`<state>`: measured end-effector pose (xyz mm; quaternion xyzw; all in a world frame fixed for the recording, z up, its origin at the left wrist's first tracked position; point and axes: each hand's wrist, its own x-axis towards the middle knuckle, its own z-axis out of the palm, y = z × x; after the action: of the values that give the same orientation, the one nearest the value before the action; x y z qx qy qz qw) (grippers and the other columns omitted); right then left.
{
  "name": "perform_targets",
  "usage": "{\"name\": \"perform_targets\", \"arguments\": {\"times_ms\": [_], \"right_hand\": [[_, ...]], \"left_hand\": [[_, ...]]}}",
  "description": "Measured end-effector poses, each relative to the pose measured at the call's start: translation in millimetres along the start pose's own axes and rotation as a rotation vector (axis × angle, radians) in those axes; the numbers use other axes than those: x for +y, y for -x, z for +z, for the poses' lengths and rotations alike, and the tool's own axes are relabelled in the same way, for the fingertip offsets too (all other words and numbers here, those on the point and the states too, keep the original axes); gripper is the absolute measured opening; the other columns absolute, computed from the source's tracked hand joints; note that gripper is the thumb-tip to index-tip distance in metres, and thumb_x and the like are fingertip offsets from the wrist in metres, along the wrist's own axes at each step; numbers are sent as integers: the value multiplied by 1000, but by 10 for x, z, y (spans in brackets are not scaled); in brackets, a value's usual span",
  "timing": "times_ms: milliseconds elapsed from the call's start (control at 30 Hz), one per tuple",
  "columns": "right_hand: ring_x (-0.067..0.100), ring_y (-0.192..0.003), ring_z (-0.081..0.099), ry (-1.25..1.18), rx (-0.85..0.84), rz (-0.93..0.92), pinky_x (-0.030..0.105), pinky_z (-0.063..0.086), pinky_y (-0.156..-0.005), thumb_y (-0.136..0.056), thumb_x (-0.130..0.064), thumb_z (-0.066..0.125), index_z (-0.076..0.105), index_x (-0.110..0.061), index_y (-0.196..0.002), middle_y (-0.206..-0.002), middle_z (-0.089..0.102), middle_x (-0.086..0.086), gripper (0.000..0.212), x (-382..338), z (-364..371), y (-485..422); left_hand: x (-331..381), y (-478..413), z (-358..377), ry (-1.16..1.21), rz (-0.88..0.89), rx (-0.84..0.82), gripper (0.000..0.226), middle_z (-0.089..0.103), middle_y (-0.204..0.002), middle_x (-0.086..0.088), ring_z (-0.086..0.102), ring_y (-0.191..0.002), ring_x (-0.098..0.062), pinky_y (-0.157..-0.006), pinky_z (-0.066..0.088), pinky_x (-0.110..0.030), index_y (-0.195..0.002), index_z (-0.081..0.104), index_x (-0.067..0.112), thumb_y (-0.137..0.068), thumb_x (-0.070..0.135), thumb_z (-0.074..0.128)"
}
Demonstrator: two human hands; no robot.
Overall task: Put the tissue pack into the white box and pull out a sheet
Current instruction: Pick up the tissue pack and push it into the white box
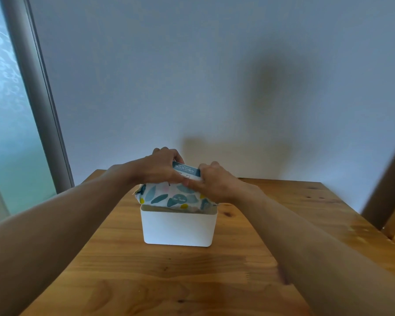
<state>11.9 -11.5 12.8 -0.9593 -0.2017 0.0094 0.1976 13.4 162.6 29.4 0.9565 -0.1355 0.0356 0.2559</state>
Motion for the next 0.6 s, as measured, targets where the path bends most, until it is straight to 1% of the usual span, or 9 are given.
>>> {"name": "perform_targets", "arguments": {"times_ms": [67, 100, 167, 233, 300, 367, 467, 600], "right_hand": [[17, -83, 58, -3, -32, -22, 28, 51, -65, -90, -49, 56, 52, -13, -118, -108, 54, 8, 46, 12, -32, -34], [15, -81, 57, 2, -50, -33, 25, 48, -62, -89, -45, 59, 52, -13, -117, -106, 57, 7, 43, 20, -50, -49], [15, -84, 58, 14, -79, -55, 23, 48, -65, -87, -40, 64, 52, -14, -118, -106, 60, 5, 42, 35, -91, -74], [15, -89, 59, 18, -109, -63, 22, 50, -69, -85, -40, 66, 53, -15, -121, -107, 61, 3, 45, 50, -128, -85], [15, -91, 60, -1, -141, -51, 22, 50, -70, -84, -41, 67, 53, -16, -122, -108, 62, 3, 47, 62, -147, -80], [15, -91, 61, -32, -160, -33, 24, 53, -73, -84, -41, 67, 50, -16, -120, -108, 61, 3, 47, 81, -155, -71], [19, -93, 64, -77, -190, -7, 31, 57, -80, -82, -37, 70, 47, -15, -116, -108, 62, 5, 47, 90, -225, -56], [25, -95, 69, -80, -301, 32, 35, 59, -83, -83, -23, 72, 54, -5, -112, -106, 69, 13, 39, 35, -378, -27]], "left_hand": [[-15, -10, 20, -29, 0, 3, 62, 50, -111, -4, 53, -100, -18, -83, 57, -35, -113, 49, 22, -60, 48, 63], [-23, -13, 28, -38, -1, 1, 60, 49, -112, -5, 52, -101, -18, -84, 56, -36, -114, 48, 22, -60, 44, 61], [-30, -9, 38, -29, -3, -11, 58, 47, -112, -4, 51, -101, -18, -82, 57, -32, -114, 47, 23, -60, 41, 61], [-9, -3, 47, -6, 7, -21, 59, 47, -110, -4, 53, -98, -16, -75, 57, -26, -114, 47, 21, -61, 40, 62], [19, 4, 53, 32, 18, -30, 58, 47, -108, -2, 58, -93, -17, -68, 56, -21, -117, 47, 17, -67, 36, 68], [38, 6, 49, 70, 25, -40, 51, 49, -106, -1, 63, -89, -18, -66, 56, -20, -117, 48, 14, -74, 27, 72], [43, 3, 47, 127, 37, -58, 48, 52, -107, -2, 66, -89, -20, -64, 57, -20, -117, 49, 13, -76, 22, 72], [73, 25, 99, 195, 47, -68, 45, 52, -108, -3, 65, -91, -21, -67, 58, -22, -116, 50, 12, -76, 17, 71]]}}
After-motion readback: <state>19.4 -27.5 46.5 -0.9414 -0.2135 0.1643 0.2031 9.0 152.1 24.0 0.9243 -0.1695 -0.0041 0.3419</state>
